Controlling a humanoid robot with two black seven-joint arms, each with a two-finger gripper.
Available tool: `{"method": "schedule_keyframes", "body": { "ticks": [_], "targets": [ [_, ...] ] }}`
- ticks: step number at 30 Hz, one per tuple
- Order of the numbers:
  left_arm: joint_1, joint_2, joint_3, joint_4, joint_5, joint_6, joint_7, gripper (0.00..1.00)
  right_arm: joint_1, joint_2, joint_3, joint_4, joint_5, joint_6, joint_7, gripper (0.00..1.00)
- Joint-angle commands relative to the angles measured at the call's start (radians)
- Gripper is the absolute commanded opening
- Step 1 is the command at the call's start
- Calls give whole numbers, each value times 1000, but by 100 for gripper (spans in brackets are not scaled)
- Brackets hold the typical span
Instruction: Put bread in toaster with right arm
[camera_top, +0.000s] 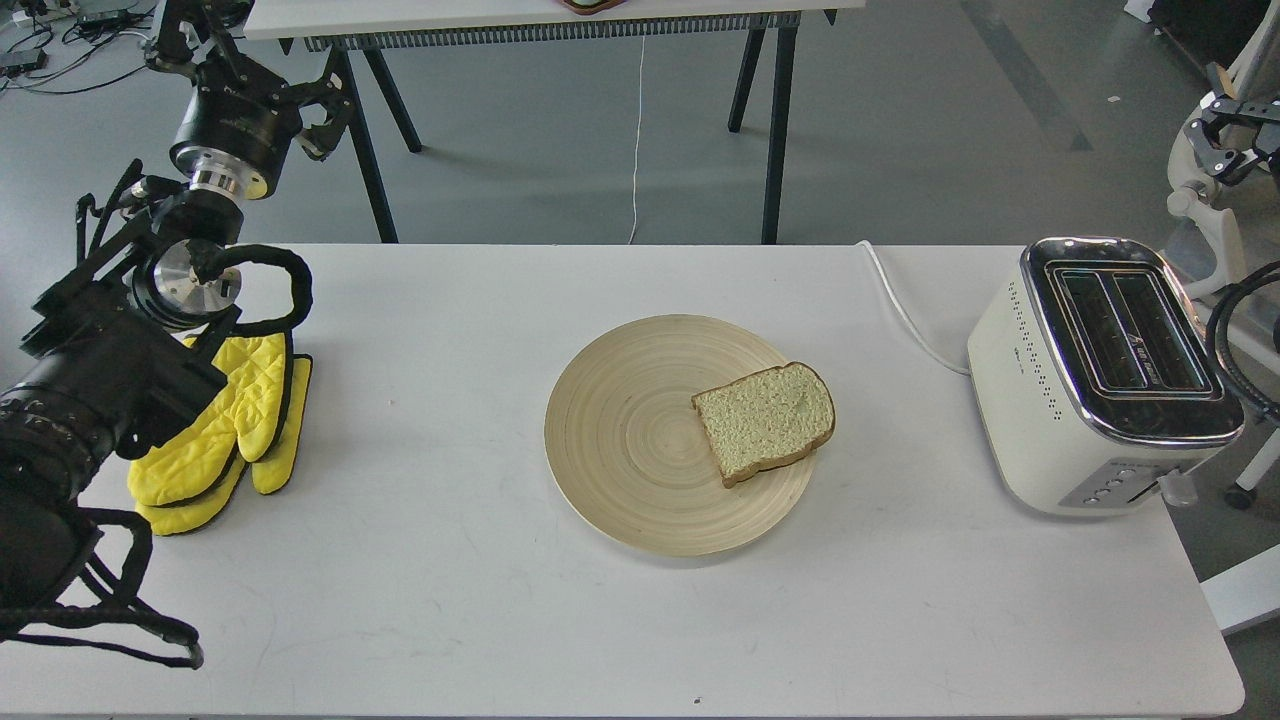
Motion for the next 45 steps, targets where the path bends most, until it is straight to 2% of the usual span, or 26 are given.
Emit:
{"method": "schedule_keyframes", "body": {
  "ticks": [1, 8, 13, 18, 21, 24, 29, 41, 45],
  "targets": [
    [0, 0, 0, 0, -1, 0, -3, 100, 2, 6, -1, 5, -1, -9, 12, 100],
    [2, 3, 0, 0, -2, 0, -3, 100, 7, 3, -14, 38, -4, -12, 12, 100],
    [2, 2, 0, 0, -2, 0, -2, 100, -10, -49, -31, 214, -19, -124, 11, 100],
    [2, 2, 0, 0, -1, 0, 0, 100, -91, -140, -89, 482, -80, -230, 11, 100],
    [2, 2, 0, 0, -1, 0, -2, 100, -146, -146, -112, 614, -163, -340, 11, 100],
    [2, 2, 0, 0, -2, 0, -2, 100, -204, -134, -117, 668, -235, -376, 11, 100],
    [2, 0, 0, 0, 0, 0, -2, 100, -243, -91, -212, 674, -387, -393, 12, 99],
    [2, 0, 0, 0, 0, 0, -2, 100, -263, -17, -533, 638, -671, -543, 11, 99],
    [2, -3, 0, 0, 0, 0, -2, 100, -258, 23, -629, 575, -774, -586, 12, 93]
  ]
}}
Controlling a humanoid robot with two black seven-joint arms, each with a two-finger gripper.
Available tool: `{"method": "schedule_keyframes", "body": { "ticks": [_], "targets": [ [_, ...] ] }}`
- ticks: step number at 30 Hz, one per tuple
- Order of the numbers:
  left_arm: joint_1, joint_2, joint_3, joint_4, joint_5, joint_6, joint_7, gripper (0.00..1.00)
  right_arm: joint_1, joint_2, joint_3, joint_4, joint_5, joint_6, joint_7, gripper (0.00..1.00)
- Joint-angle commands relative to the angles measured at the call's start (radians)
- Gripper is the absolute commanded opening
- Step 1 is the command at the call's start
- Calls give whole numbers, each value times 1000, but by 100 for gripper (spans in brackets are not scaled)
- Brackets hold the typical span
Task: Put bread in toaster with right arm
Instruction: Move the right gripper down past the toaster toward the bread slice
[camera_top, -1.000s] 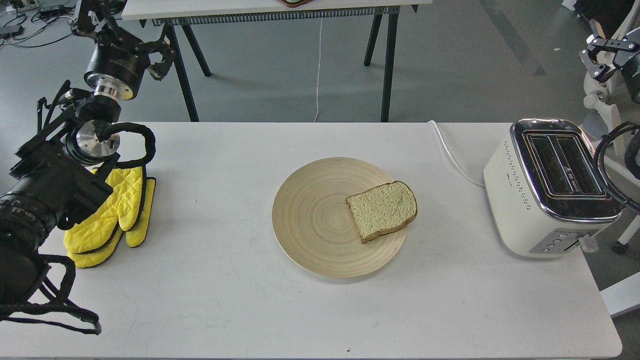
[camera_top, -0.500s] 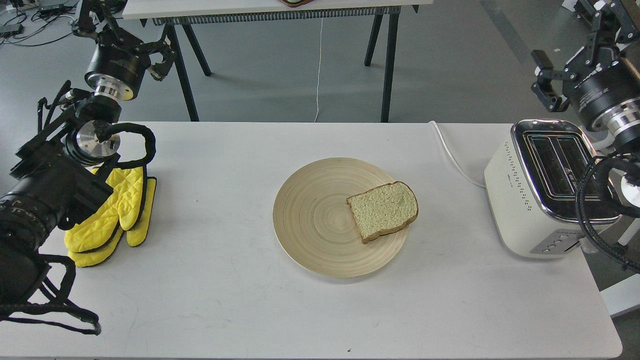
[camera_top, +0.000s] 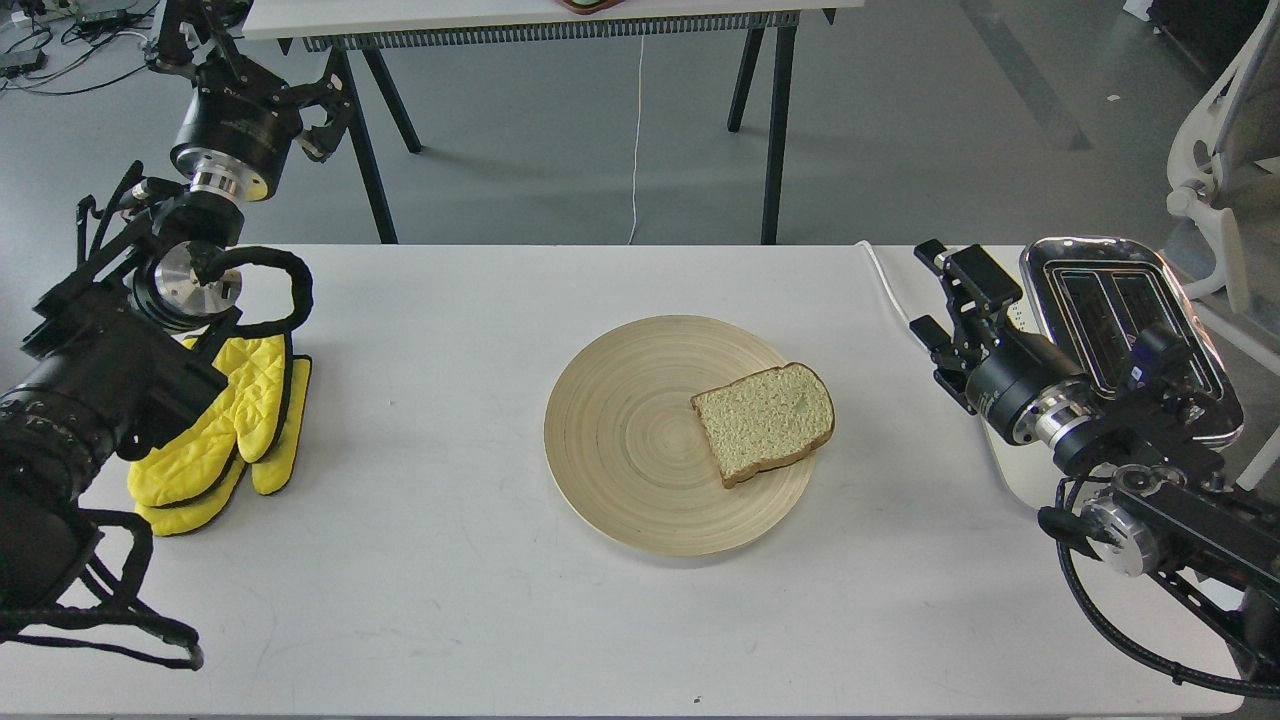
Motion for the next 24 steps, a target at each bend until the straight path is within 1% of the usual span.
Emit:
{"method": "schedule_keyframes", "body": {
  "ticks": [1, 5, 14, 18, 19, 24],
  "targets": [
    [0, -3, 1, 0, 0, 0, 0, 100, 4, 53, -76, -56, -100, -33, 1, 92],
    [0, -3, -1, 0, 0, 0, -1, 100, 6, 128, -101, -167, -215, -65, 0, 87],
    [0, -3, 1, 0, 0, 0, 0, 100, 20, 225, -102, -294, -226, -56, 0, 79],
    [0, -3, 1, 0, 0, 0, 0, 100, 24, 262, -110, -329, -227, -53, 0, 73],
    [0, -3, 1, 0, 0, 0, 0, 100, 27, 271, -121, -334, -227, -53, 1, 71],
    [0, -3, 1, 0, 0, 0, 0, 100, 53, 285, -171, -366, -227, -54, 1, 52]
  ]
}}
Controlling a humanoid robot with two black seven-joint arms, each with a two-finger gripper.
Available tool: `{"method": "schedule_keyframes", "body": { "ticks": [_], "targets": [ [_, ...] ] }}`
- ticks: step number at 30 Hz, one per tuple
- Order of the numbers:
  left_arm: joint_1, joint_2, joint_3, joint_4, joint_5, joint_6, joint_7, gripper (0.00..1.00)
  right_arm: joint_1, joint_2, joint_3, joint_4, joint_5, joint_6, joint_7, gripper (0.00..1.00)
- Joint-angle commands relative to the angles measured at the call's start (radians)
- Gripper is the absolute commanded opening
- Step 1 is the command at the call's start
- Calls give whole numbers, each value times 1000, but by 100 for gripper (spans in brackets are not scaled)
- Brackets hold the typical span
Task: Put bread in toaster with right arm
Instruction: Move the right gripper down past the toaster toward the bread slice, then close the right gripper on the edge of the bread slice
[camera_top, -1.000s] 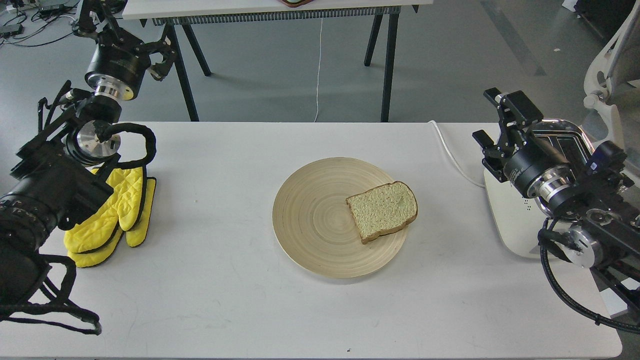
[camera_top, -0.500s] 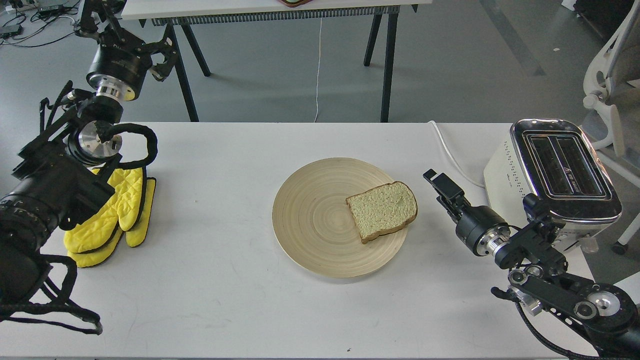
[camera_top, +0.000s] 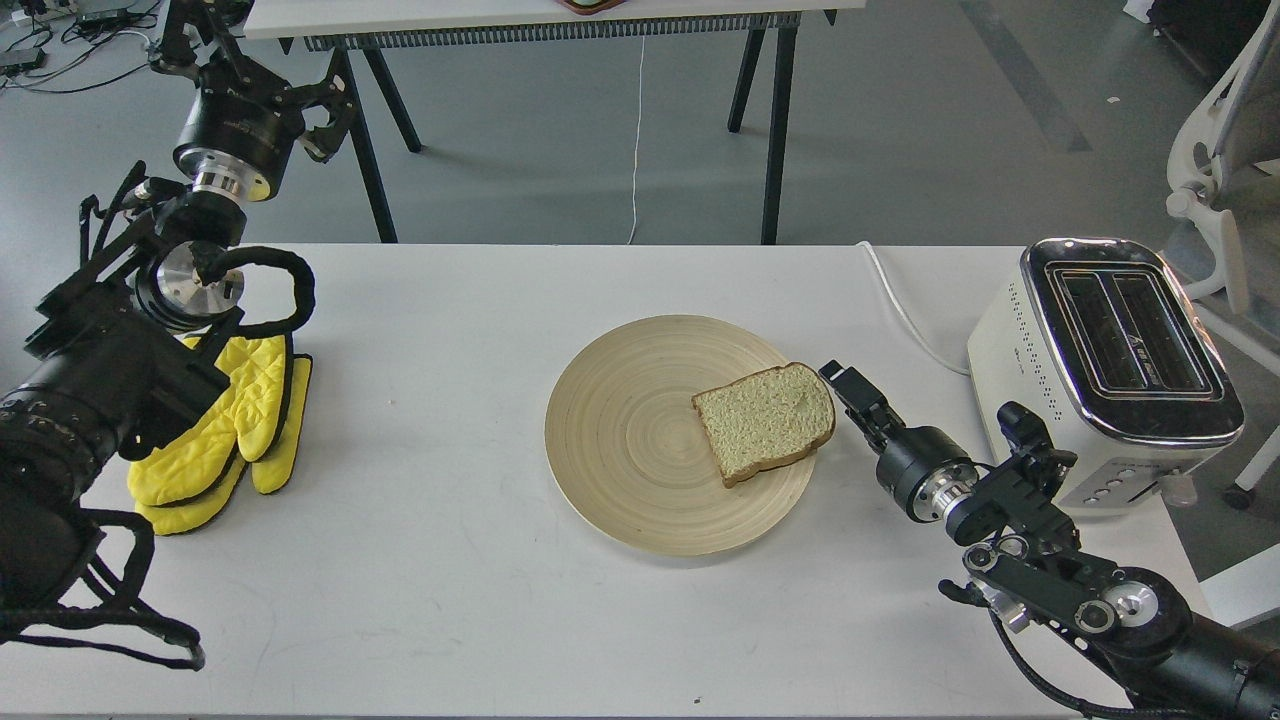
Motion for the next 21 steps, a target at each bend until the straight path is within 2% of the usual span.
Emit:
{"method": "schedule_keyframes", "body": {
  "ticks": [1, 5, 12, 17, 21],
  "targets": [
    [0, 0, 0, 0, 0, 0, 0, 100, 18, 14, -29, -29, 0, -1, 0, 49],
    [0, 0, 0, 0, 1, 0, -1, 100, 21, 18, -39, -46, 0, -1, 0, 42],
    [0, 0, 0, 0, 0, 0, -1, 100, 27, 17, -40, -46, 0, -1, -2, 19],
    [0, 0, 0, 0, 0, 0, -1, 100, 34, 15, -40, -46, 0, -1, -3, 13],
    [0, 0, -2, 0, 0, 0, -1, 100, 37, 11, -42, -45, 0, 0, -2, 1]
  ]
}}
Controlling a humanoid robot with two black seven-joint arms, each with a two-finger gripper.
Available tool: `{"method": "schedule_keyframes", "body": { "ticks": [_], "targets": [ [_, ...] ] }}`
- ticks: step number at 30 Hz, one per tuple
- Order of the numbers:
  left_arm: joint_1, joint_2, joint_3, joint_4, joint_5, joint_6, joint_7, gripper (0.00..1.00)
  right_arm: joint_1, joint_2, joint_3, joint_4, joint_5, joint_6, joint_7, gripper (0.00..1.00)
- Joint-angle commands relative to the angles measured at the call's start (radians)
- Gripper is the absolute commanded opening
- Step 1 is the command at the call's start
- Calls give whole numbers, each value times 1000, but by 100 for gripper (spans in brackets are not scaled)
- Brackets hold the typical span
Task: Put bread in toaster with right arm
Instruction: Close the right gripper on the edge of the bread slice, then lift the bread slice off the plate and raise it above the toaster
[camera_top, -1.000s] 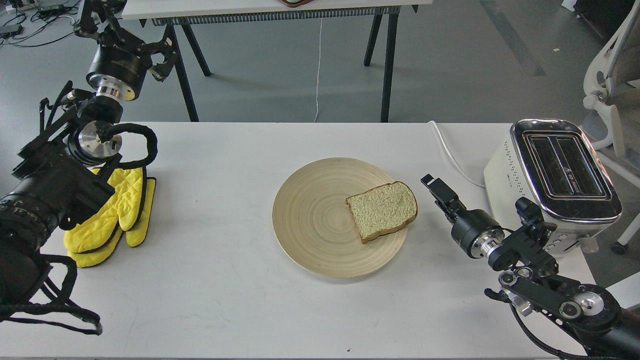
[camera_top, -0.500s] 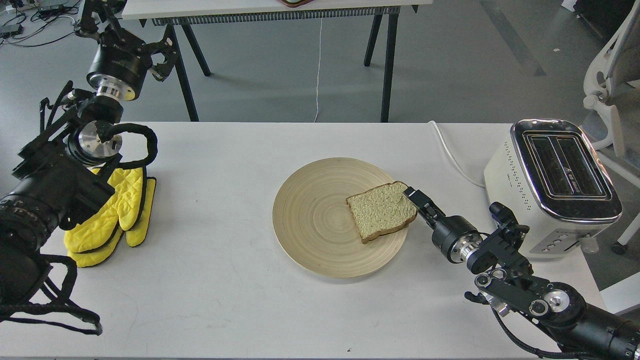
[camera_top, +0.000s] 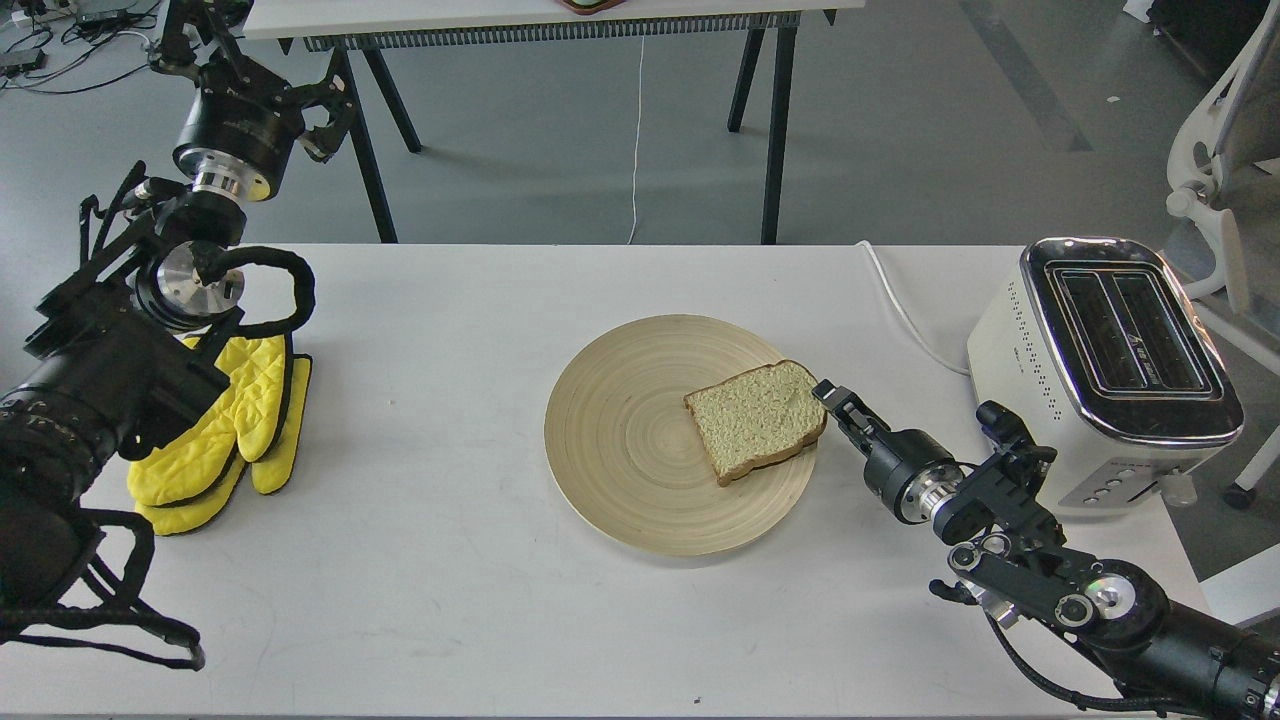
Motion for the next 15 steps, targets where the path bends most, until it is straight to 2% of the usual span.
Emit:
{"method": "schedule_keyframes", "body": {
  "ticks": [1, 6, 9, 15],
  "targets": [
    [0, 0, -1, 0, -1, 0, 0, 100, 0, -4, -1, 2, 1, 2, 1, 0],
    [0, 0, 0, 0, -1, 0, 0, 100, 0, -7, -1, 14, 3, 2, 4, 0],
    [0, 0, 0, 0, -1, 0, 0, 100, 1, -13, -1, 45, 2, 2, 21, 0],
    [0, 0, -1, 0, -1, 0, 0, 100, 12, -90, 2, 121, 3, 2, 23, 0]
  ]
}}
